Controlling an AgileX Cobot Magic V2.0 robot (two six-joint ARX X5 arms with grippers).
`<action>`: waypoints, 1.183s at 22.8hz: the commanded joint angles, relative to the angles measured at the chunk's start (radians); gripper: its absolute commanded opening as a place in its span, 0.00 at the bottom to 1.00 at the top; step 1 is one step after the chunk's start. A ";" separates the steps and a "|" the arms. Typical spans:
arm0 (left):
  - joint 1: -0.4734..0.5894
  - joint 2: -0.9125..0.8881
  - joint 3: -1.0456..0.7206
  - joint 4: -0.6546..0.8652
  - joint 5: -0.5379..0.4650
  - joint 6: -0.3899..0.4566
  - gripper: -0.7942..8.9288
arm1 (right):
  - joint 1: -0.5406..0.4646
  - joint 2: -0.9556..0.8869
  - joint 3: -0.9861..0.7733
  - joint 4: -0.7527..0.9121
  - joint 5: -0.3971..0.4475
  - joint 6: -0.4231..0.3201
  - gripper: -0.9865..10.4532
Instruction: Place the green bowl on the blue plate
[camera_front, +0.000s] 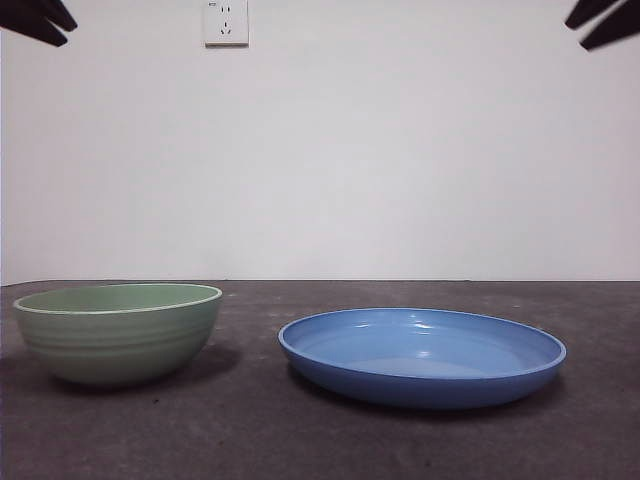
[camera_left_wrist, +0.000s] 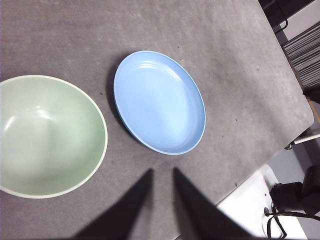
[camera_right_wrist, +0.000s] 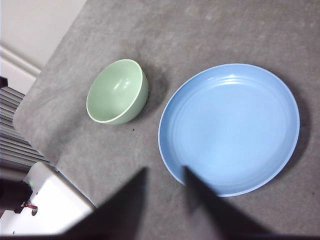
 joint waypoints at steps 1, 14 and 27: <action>-0.004 0.005 0.021 0.010 0.003 0.026 0.39 | 0.005 0.007 0.013 0.000 0.001 -0.016 0.47; -0.003 0.023 0.021 0.003 -0.161 0.024 0.74 | 0.005 0.007 0.013 -0.017 0.000 -0.015 0.58; -0.003 0.253 0.021 0.000 -0.375 0.026 0.72 | 0.005 0.007 0.013 -0.016 -0.003 -0.016 0.57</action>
